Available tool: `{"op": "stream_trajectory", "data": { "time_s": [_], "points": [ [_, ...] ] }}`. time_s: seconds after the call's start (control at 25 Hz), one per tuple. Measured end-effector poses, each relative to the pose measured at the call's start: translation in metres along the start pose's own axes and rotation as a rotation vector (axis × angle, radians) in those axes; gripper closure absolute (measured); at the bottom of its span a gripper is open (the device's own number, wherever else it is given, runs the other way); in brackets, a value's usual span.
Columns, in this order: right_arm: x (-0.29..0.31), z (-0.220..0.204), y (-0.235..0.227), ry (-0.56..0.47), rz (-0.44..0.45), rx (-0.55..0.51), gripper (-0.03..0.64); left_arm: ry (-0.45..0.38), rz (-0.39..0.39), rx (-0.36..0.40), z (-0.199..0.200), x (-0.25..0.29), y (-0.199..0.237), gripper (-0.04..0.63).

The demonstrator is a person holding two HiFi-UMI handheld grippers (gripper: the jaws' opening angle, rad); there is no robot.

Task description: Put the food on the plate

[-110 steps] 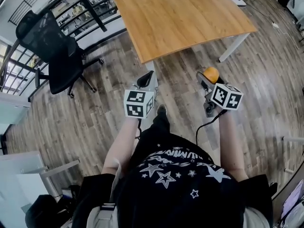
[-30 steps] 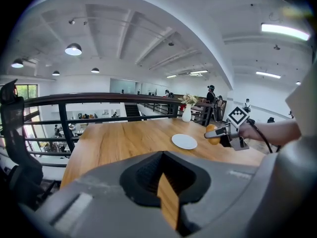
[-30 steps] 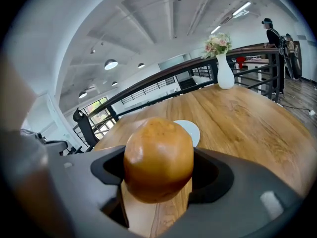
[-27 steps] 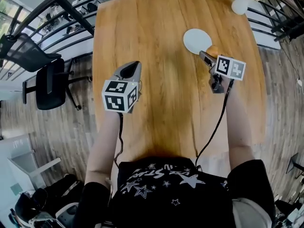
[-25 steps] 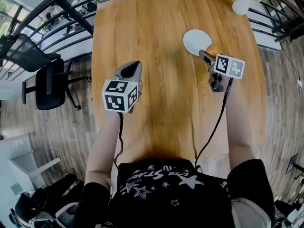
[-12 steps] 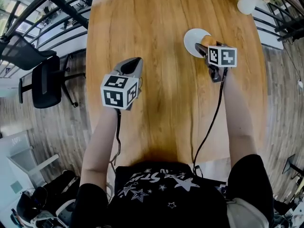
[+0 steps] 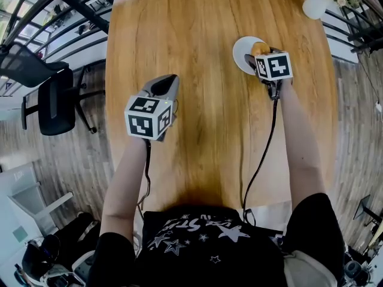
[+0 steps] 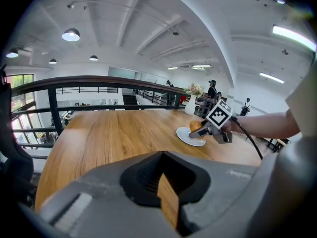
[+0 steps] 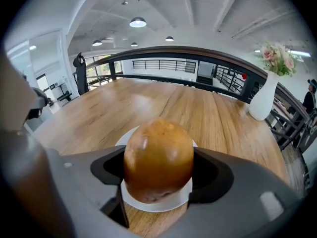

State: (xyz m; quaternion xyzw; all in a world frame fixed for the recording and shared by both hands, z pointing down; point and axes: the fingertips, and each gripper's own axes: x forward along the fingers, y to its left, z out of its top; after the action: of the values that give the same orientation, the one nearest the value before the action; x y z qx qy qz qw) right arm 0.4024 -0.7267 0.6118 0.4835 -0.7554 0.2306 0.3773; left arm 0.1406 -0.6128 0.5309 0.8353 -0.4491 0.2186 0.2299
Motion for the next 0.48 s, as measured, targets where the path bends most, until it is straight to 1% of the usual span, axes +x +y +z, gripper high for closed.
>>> {"op": "stream_trajectory", "data": {
  "time_s": [0.16,0.48],
  "points": [
    [0.0066,-0.0034,0.0025,0.028,-0.033,-0.05,0.252,0.004,0.002,-0.009,-0.0041,0.0002,0.0029,0.594],
    [0.0067,0.003,0.005,0.015,-0.052,-0.071,0.25,0.013,0.001,-0.018,-0.0079,-0.0018,0.0027,0.594]
  ]
}}
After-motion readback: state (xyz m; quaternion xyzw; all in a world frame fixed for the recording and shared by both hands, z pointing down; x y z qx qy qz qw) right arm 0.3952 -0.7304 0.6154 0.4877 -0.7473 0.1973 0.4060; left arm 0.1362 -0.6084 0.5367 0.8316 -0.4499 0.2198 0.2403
